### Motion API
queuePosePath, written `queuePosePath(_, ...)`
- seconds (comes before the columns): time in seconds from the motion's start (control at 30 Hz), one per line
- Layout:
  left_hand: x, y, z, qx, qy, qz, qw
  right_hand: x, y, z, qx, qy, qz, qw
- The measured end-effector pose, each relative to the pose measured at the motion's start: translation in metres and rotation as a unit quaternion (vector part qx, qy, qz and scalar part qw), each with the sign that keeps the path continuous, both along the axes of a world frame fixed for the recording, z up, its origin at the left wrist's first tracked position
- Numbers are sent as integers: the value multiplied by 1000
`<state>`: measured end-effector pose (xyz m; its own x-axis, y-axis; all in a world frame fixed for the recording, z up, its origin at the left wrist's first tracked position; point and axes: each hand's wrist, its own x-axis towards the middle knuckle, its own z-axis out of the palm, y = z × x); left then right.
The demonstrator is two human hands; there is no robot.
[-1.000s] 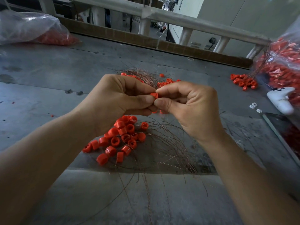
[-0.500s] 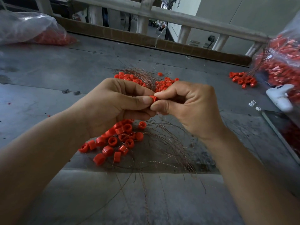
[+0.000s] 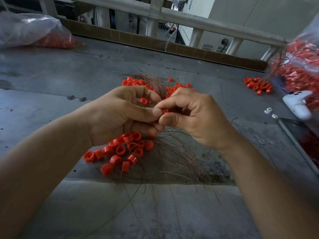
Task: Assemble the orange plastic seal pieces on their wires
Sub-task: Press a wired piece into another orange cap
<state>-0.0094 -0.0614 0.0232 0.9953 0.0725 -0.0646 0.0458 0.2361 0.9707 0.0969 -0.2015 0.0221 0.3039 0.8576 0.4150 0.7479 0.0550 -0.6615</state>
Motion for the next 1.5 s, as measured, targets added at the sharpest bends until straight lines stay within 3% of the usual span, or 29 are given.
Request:
queuePosePath(0.13,0,-1,0,17,-34,6,999,-4,1,0,9,-35,-25,999)
queuePosePath(0.33,-3,-7,1,161,-100,49,981,-9,2,1,14,-71,-61,995)
queuePosePath(0.57,-5,-9,3,126,-128,37,983,-16,4,-1,44,-79,-82,992)
queuePosePath(0.9,-3,1,4,115,-95,51,988,-14,7,0,78,-33,-59,995)
queuePosePath(1.13,-5,11,13,28,-133,77,988,-10,6,5,51,78,-18,996)
queuePosePath(1.33,-7,12,17,-35,-149,87,984,-7,5,4,52,31,-49,997)
queuePosePath(1.5,-10,11,22,-17,-154,111,982,-5,6,3,32,22,-59,998)
